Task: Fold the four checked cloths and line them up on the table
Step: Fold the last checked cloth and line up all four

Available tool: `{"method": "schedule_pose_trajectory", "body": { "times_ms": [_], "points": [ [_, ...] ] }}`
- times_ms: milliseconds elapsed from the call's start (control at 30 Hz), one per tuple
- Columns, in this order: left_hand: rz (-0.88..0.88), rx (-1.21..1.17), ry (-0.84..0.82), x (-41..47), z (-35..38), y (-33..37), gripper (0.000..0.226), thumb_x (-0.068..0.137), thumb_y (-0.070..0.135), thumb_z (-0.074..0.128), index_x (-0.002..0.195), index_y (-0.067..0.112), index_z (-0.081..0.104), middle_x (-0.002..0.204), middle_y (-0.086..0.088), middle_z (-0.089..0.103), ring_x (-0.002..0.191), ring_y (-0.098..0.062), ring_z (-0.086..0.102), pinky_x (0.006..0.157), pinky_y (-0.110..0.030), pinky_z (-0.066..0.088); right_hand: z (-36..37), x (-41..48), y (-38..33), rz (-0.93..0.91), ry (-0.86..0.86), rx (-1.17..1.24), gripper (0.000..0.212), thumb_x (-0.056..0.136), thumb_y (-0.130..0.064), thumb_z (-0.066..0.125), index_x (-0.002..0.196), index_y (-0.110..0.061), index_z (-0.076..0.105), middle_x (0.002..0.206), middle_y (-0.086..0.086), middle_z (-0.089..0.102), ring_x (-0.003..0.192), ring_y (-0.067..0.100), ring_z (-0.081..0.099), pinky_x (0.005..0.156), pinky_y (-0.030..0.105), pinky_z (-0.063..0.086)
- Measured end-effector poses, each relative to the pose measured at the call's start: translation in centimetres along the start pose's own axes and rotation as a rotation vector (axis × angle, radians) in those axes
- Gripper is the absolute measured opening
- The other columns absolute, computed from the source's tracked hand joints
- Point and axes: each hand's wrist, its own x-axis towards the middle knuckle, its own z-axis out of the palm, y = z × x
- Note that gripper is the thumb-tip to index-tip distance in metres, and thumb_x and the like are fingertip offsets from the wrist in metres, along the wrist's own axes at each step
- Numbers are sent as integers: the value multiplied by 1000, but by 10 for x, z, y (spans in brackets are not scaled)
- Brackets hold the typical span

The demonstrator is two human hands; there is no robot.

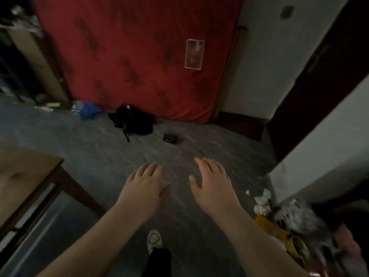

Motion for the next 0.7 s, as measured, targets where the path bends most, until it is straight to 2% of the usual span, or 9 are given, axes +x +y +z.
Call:
{"method": "schedule_pose_trajectory", "body": {
  "times_ms": [133, 233, 400, 533, 700],
  "points": [
    [-50, -12, 21, 98, -21, -51, 66, 101, 54, 43, 157, 25, 25, 164, -1, 28, 153, -24, 21, 123, -44, 25, 10, 112, -26, -53, -11, 8, 64, 102, -50, 43, 158, -27, 24, 163, -2, 27, 153, 18, 15, 122, 43, 26],
    [-76, -17, 40, 165, -49, -82, 67, 100, 55, 42, 158, 26, 24, 165, -2, 27, 153, -24, 21, 121, -43, 24, 12, 187, -44, -84, -24, 10, 63, 102, -49, 43, 158, -26, 27, 161, -3, 30, 152, 17, 17, 119, 44, 30],
    [-131, -7, 62, 260, -86, -132, 66, 100, 56, 41, 157, 24, 27, 161, -2, 33, 150, -24, 26, 120, -44, 28, 17, 301, -61, -108, -34, 29, 63, 102, -50, 43, 158, -26, 27, 162, -2, 30, 152, 19, 18, 121, 45, 29],
    [-186, -41, 39, 333, -100, -162, 66, 102, 55, 41, 158, 24, 25, 163, -1, 30, 152, -23, 24, 122, -43, 25, 25, 392, -64, -144, -47, 44, 62, 100, -48, 46, 156, -25, 32, 158, -1, 36, 149, 20, 24, 119, 44, 32],
    [-283, -43, 85, 425, -104, -205, 65, 101, 54, 43, 157, 24, 29, 161, -2, 34, 149, -23, 28, 120, -41, 26, 49, 521, -78, -252, -105, 58, 61, 101, -47, 46, 156, -23, 31, 159, -1, 35, 149, 19, 23, 120, 43, 30]
  ]
}}
